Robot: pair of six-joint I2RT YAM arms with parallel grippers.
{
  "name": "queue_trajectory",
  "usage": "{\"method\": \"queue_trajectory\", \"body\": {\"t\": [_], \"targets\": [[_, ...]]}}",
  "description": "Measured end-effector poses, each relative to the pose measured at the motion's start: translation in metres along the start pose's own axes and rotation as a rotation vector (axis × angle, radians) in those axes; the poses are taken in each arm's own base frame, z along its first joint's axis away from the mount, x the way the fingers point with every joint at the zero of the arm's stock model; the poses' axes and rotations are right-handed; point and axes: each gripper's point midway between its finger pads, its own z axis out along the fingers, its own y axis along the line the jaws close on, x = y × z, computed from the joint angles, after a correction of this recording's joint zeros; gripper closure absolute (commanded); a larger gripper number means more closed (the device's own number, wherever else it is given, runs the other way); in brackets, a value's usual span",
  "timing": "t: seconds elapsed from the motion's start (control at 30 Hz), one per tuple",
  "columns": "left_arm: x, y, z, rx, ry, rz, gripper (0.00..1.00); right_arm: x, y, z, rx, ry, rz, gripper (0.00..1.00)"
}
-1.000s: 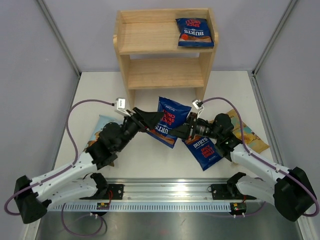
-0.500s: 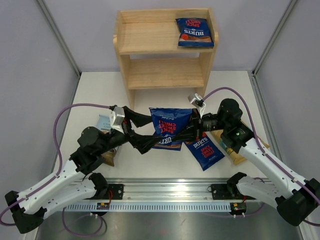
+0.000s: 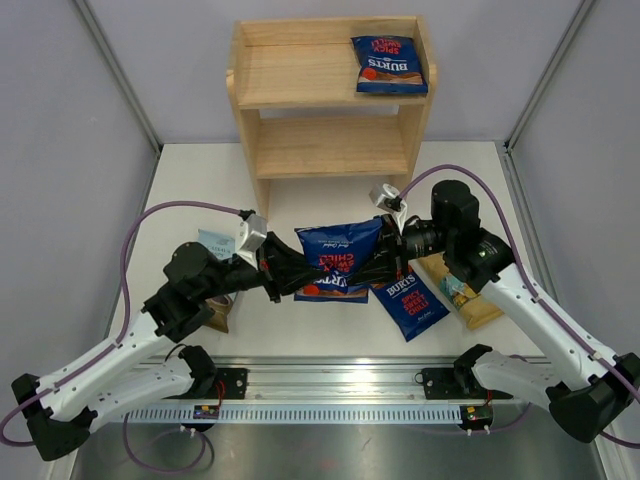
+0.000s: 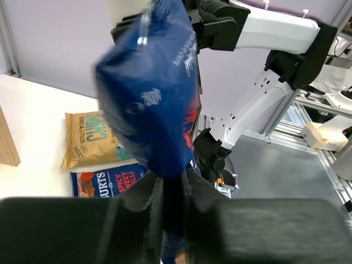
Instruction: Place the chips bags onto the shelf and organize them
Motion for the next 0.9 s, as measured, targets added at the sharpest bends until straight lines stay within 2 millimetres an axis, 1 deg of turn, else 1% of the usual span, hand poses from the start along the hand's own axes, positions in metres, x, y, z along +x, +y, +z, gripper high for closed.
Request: {"method": "queue_trajectory", "body": {"t": [0.03, 0.1, 0.13, 0.17, 0.23, 0.33, 0.47, 0.53, 0.6, 0.7, 0.77, 0.8, 0.83, 0.87, 0.9], "targets": [[0.000, 0.001, 0.000, -0.007, -0.001, -0.002, 0.93, 0.000, -0.001, 0.000, 0.006, -0.001, 0.001, 0.71], [-0.001, 0.004, 0.000, -0.026, -0.006, -0.007, 0.97, -0.001, -0.002, -0.001, 0.027, -0.007, 0.005, 0.47], [-0.002, 0.005, -0.001, -0.036, -0.013, -0.009, 0.98, -0.003, -0.004, -0.001, 0.050, -0.016, -0.001, 0.11], [-0.004, 0.006, -0.001, -0.046, -0.020, -0.007, 0.98, -0.004, -0.004, -0.002, 0.057, -0.021, -0.001, 0.01], [-0.012, 0.008, -0.004, -0.073, -0.050, -0.009, 0.99, -0.010, -0.008, -0.004, 0.113, -0.049, -0.009, 0.01], [-0.027, 0.010, -0.010, -0.117, -0.111, -0.009, 1.00, -0.022, -0.017, -0.012, 0.244, -0.127, -0.011, 0.00], [-0.052, 0.021, -0.021, -0.225, -0.221, -0.039, 0.99, -0.036, -0.033, -0.027, 0.421, -0.311, 0.052, 0.01], [-0.063, 0.027, -0.026, -0.275, -0.275, -0.062, 0.99, -0.035, -0.040, -0.031, 0.446, -0.400, 0.110, 0.04], [-0.073, 0.034, -0.029, -0.323, -0.335, -0.097, 0.99, -0.034, -0.049, -0.029, 0.431, -0.498, 0.188, 0.07], [-0.085, 0.043, -0.033, -0.366, -0.423, -0.151, 0.99, -0.030, -0.064, -0.017, 0.383, -0.579, 0.310, 0.06], [-0.090, 0.049, -0.036, -0.389, -0.480, -0.192, 0.99, -0.022, -0.067, 0.003, 0.341, -0.581, 0.368, 0.05], [-0.091, 0.051, -0.036, -0.397, -0.497, -0.207, 0.99, -0.021, -0.062, 0.012, 0.313, -0.580, 0.375, 0.06], [-0.093, 0.053, -0.037, -0.403, -0.525, -0.229, 0.99, -0.022, -0.054, 0.021, 0.276, -0.583, 0.367, 0.07], [-0.095, 0.056, -0.038, -0.410, -0.549, -0.254, 0.99, -0.026, -0.046, 0.027, 0.244, -0.596, 0.354, 0.10], [-0.097, 0.058, -0.039, -0.414, -0.574, -0.277, 0.98, -0.033, -0.037, 0.030, 0.214, -0.617, 0.333, 0.10]]}}
